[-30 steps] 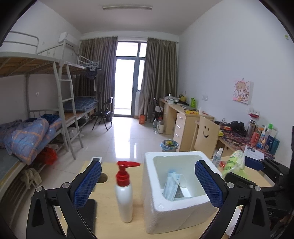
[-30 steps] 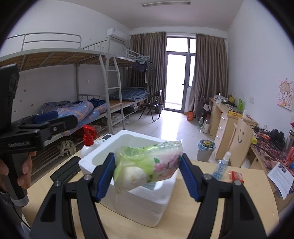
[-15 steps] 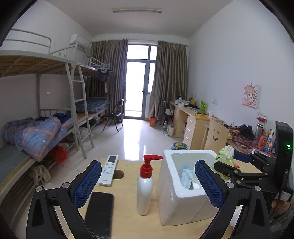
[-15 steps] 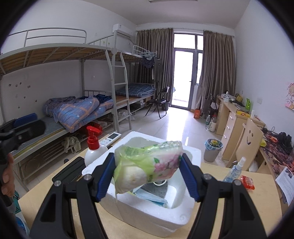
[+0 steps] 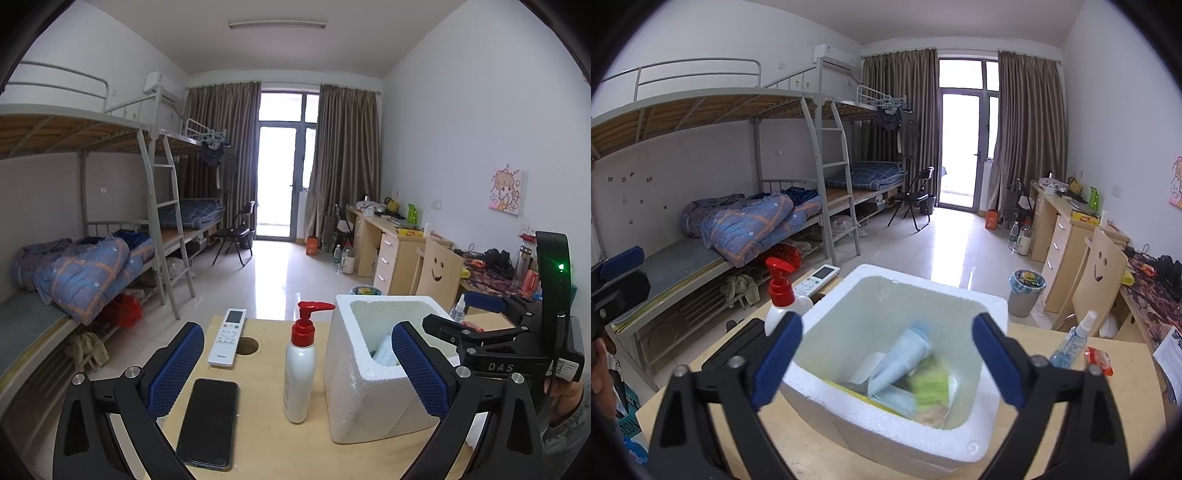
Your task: Organize soft objects
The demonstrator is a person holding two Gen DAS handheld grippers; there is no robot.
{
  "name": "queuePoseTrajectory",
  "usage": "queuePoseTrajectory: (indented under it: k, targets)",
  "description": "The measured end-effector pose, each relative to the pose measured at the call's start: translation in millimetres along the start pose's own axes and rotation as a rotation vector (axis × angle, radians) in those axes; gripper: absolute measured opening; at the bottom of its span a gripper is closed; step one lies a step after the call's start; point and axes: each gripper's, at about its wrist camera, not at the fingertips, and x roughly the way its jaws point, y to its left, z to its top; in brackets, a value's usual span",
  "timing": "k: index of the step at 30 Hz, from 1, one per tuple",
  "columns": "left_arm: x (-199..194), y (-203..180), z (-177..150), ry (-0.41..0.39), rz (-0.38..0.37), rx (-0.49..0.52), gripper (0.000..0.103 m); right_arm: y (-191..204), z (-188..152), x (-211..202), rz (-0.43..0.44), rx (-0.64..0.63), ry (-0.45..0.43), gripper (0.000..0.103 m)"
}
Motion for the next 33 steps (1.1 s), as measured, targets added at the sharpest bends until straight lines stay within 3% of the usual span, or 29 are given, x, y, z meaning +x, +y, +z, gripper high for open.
queuePoseTrajectory:
  k: [20, 33]
  targets:
    - [-30.2, -23.2, -0.2, -0.039, -0.04, 0.033, 0.102, -0.3, -3.5, -50.6, -0.01, 0.0, -0.066, 0.102]
    - [-73.1, -52.6, -1.7, -0.066, -0.08, 0.048, 0.102, 5.3, -20.1, -119.6, -0.043, -0.042, -0.157, 0.102]
